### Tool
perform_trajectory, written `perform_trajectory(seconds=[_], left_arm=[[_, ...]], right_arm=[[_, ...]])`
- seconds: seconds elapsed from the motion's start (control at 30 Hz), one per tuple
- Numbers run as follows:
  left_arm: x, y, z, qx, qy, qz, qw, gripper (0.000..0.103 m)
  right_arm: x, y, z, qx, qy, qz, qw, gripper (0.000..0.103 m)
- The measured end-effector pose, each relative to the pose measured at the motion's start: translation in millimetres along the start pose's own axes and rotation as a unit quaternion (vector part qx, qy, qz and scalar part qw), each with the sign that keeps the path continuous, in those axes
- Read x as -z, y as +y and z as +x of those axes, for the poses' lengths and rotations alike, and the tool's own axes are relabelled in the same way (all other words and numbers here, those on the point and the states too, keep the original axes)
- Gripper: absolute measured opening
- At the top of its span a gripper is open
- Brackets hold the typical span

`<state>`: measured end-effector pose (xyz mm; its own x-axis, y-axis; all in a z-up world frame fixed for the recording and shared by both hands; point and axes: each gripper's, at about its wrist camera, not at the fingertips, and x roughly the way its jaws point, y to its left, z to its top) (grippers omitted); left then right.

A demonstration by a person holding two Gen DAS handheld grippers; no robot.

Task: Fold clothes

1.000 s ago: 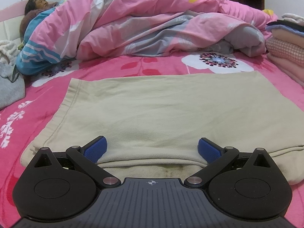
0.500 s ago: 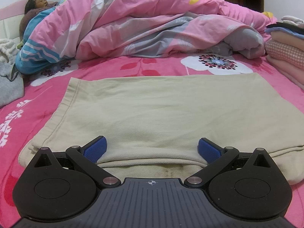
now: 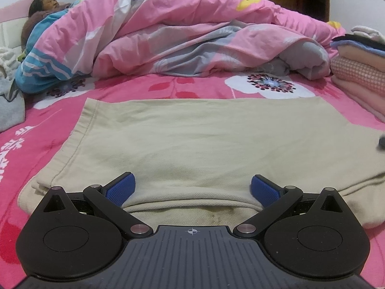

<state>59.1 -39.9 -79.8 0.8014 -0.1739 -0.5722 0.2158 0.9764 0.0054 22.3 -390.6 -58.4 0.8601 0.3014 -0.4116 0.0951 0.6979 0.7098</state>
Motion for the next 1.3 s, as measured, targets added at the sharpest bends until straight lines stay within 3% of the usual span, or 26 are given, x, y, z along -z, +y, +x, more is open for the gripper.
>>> perform_trajectory(seconds=[0.27, 0.6, 0.7, 0.83, 0.97, 1.03, 1.1, 1.17, 1.3], left_arm=[[3.4, 0.3, -0.4, 0.004, -0.011, 0.005, 0.9999, 0.103], [9.1, 0.7, -1.8, 0.007, -0.03, 0.015, 0.9994, 0.103], [9.3, 5.2, -5.2, 0.018, -0.036, 0.012, 0.9991, 0.103], [8.1, 21.3, -19.9, 0.049, -0.051, -0.009, 0.9975, 0.103], [-2.1, 36.1, -32.5, 0.049, -0.08, -0.018, 0.9954, 0.103], [-9.2, 41.7, -26.0, 0.028, -0.076, -0.012, 0.9966, 0.103], [-12.8, 49.3, -7.5, 0.007, -0.041, -0.015, 0.999, 0.103], [-9.5, 53.9, 7.8, 0.008, -0.023, -0.014, 0.9996, 0.103], [-6.3, 58.3, 0.6, 0.024, -0.039, -0.022, 0.9987, 0.103]], right_arm=[[-14.0, 99.8, 2.6, -0.015, -0.016, -0.171, 0.985, 0.012], [24.3, 202.1, 32.3, -0.099, 0.036, -0.313, 0.944, 0.011], [33.9, 218.4, 39.2, -0.118, 0.049, -0.325, 0.937, 0.011], [39.0, 226.1, 44.9, -0.136, 0.061, -0.316, 0.937, 0.01], [40.9, 225.6, 47.8, -0.139, 0.067, -0.311, 0.938, 0.01], [41.7, 227.9, 48.9, -0.143, 0.068, -0.31, 0.938, 0.01], [42.6, 230.1, 49.9, -0.146, 0.068, -0.309, 0.937, 0.01], [43.4, 232.4, 51.0, -0.15, 0.069, -0.308, 0.937, 0.01], [45.1, 234.6, 53.9, -0.154, 0.072, -0.306, 0.937, 0.01]])
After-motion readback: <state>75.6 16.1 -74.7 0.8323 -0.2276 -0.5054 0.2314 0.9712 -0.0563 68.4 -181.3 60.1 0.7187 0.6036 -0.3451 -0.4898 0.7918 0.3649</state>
